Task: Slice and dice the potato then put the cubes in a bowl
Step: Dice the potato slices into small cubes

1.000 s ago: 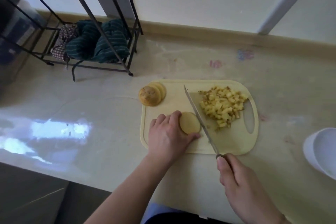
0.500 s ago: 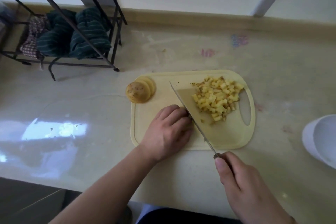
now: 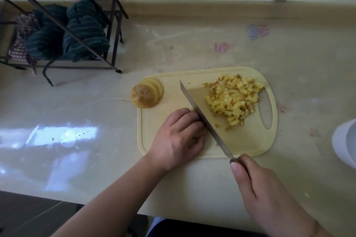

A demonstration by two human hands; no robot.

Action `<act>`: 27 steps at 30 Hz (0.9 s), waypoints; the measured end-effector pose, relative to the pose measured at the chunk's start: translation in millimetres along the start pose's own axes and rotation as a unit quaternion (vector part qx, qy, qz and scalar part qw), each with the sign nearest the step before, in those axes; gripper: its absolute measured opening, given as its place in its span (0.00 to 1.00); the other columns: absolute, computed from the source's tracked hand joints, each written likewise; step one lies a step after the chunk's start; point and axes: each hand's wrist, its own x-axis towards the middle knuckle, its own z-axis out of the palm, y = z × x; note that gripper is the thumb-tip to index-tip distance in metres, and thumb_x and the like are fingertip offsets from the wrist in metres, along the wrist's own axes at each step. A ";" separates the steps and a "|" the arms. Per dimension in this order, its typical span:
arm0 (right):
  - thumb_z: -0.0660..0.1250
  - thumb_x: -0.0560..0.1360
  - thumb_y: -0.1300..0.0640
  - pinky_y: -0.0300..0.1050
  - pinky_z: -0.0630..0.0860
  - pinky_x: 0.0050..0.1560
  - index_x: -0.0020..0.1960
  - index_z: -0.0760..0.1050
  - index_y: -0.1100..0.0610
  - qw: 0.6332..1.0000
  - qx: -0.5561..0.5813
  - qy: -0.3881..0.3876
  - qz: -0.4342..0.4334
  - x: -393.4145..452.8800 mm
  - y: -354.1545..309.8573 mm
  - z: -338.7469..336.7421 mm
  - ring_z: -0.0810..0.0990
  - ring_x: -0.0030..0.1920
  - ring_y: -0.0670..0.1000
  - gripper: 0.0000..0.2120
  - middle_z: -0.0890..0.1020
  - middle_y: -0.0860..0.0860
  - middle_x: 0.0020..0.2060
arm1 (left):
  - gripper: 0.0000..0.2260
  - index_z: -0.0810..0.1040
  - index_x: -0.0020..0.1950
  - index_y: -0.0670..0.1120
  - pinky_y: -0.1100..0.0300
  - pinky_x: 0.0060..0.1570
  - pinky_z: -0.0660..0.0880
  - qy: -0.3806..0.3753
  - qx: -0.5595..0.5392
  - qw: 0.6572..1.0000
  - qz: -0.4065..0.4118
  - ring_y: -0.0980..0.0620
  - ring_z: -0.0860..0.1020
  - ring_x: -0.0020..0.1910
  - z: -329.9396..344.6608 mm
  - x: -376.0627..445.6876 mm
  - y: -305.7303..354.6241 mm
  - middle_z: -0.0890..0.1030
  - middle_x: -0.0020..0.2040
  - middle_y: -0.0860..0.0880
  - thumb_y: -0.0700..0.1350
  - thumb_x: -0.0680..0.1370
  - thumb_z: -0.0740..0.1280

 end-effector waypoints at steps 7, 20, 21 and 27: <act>0.43 0.73 0.32 0.44 0.65 0.29 0.37 0.65 0.47 1.000 -0.002 0.023 -0.006 3.3 -1.7 4.1 0.72 0.26 0.46 0.22 0.74 0.49 0.25 | 0.10 0.84 0.54 0.38 0.47 0.58 0.77 -0.010 0.000 1.000 -0.001 0.39 0.79 0.57 -0.2 -3.8 -1.7 0.82 0.56 0.41 0.43 0.77 0.73; 0.45 0.72 0.31 0.35 0.65 0.30 0.42 0.64 0.41 0.999 0.028 0.021 -0.002 -9.1 -7.2 2.8 0.72 0.27 0.45 0.17 0.75 0.44 0.27 | 0.09 0.84 0.53 0.37 0.48 0.59 0.77 -0.012 -0.006 1.000 0.000 0.38 0.78 0.57 -7.3 -6.6 -1.8 0.82 0.55 0.41 0.42 0.77 0.74; 0.44 0.71 0.31 0.35 0.65 0.30 0.41 0.64 0.40 0.999 0.027 0.019 -0.002 -9.3 -6.5 2.7 0.72 0.27 0.45 0.17 0.75 0.44 0.27 | 0.09 0.84 0.53 0.37 0.48 0.59 0.77 -0.013 -0.007 1.000 0.000 0.38 0.78 0.57 -7.4 -6.1 -1.8 0.82 0.55 0.41 0.42 0.77 0.74; 0.40 0.68 0.26 0.35 0.64 0.29 0.41 0.63 0.41 1.000 0.028 0.003 0.008 -16.3 0.6 -1.6 0.72 0.26 0.44 0.22 0.74 0.43 0.26 | 0.10 0.84 0.53 0.38 0.47 0.58 0.77 -0.022 -0.001 1.000 -0.001 0.38 0.79 0.57 -7.7 -4.0 -4.1 0.82 0.54 0.42 0.41 0.76 0.75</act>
